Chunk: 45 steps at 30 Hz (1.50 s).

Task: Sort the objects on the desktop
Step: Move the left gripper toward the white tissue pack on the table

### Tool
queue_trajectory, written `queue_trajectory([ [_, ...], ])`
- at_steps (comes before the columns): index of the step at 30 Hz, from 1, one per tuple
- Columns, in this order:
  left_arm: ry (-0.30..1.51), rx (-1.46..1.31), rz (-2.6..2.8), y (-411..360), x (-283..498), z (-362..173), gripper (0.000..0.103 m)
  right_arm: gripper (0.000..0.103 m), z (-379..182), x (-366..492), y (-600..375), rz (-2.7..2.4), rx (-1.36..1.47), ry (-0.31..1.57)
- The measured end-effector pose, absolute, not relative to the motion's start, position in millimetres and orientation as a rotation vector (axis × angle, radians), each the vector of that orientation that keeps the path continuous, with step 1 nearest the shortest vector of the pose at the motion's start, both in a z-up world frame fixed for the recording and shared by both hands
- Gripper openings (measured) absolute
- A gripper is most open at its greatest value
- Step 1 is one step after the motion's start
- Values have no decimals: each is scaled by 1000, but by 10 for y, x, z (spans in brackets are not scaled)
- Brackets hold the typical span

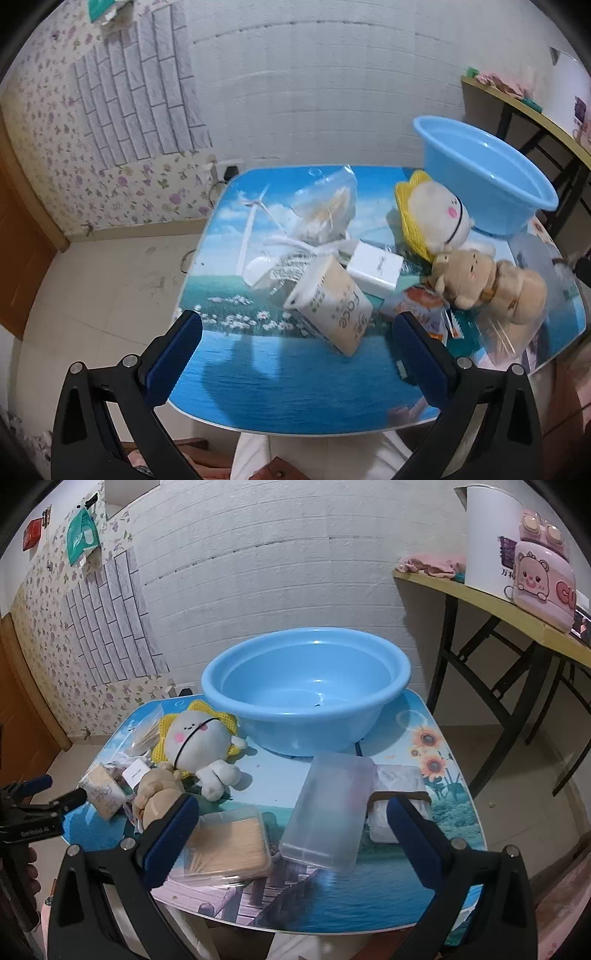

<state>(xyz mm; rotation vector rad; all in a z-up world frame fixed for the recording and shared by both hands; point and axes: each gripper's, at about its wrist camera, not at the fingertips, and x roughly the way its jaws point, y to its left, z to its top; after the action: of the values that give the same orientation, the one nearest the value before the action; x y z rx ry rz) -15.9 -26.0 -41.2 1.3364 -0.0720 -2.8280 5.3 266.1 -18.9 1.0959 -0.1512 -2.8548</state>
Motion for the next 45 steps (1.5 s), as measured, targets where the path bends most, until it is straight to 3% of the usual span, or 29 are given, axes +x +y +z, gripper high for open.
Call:
queue_trajectory([
  [3,-23,1328,-2904,-278,-136,-427,103,103,-206,30,2637,-2846,1107,-145],
  [19,-135,1404,-2832,-229,-189,-617,103,103,-321,-40,2610,-2826,1163,-141],
  [45,-59,1513,-2935,-36,-158,-727,103,103,-452,-122,2449,-2779,1224,-103],
])
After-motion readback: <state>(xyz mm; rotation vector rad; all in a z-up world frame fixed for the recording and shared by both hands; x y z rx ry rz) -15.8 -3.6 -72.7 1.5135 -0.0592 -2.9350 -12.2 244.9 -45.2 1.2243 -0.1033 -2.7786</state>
